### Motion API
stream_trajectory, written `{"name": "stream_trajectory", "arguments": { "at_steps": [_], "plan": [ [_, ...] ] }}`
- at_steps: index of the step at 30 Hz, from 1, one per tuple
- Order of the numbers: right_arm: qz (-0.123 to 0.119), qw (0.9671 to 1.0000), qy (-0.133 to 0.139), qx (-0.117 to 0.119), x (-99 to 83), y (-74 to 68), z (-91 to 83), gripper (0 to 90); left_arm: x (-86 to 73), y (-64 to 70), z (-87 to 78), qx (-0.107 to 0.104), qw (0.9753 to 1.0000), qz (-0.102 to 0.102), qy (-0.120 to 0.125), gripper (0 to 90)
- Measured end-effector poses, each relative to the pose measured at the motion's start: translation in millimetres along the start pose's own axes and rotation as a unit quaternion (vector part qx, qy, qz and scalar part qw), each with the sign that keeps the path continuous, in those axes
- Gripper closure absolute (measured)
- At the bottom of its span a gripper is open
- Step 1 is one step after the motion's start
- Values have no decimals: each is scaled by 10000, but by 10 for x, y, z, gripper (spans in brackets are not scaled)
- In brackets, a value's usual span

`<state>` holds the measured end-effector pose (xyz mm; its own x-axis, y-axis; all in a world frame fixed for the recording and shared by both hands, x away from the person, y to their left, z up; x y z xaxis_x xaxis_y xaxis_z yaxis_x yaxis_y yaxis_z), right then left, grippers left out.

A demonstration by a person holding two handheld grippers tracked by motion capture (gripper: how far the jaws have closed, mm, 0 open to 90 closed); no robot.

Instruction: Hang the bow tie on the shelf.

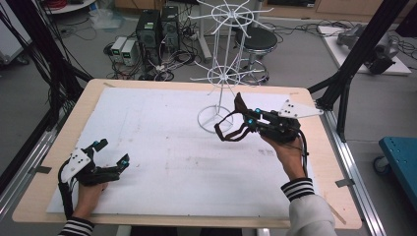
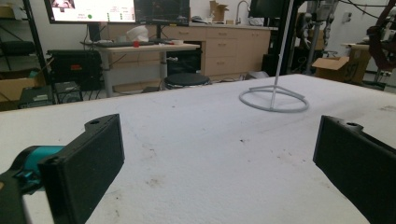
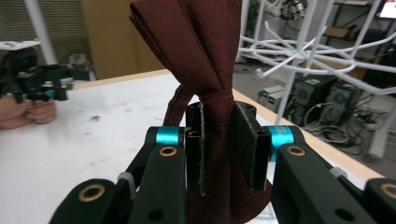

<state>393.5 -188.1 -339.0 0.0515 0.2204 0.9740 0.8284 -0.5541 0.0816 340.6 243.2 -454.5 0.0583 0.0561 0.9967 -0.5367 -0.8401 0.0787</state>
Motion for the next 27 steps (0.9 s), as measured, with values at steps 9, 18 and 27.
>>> {"name": "stream_trajectory", "arguments": {
  "at_steps": [9,18,27],
  "plan": [
    [-29,9996,168,-211,89,24,52,749,1,1,0,-1,10000,2,-1,23],
    [139,9978,335,-556,144,104,95,748,1,1,1,3,10000,2,9,23],
    [319,9942,553,-865,172,170,145,748,1,1,0,-2,10000,2,1,23]
  ]
}}
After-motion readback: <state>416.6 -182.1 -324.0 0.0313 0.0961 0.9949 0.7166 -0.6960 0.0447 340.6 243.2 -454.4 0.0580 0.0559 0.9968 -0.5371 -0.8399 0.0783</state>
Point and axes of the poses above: each handheld gripper's, and its own axes: z roughly forward along the jaws, x roughly out of its top, y roughly to its right, the point moved 8 cm from there along z, roughly forward along the jaws, and after that the axes turned 3 degrees about -z, right-handed, at the moved point
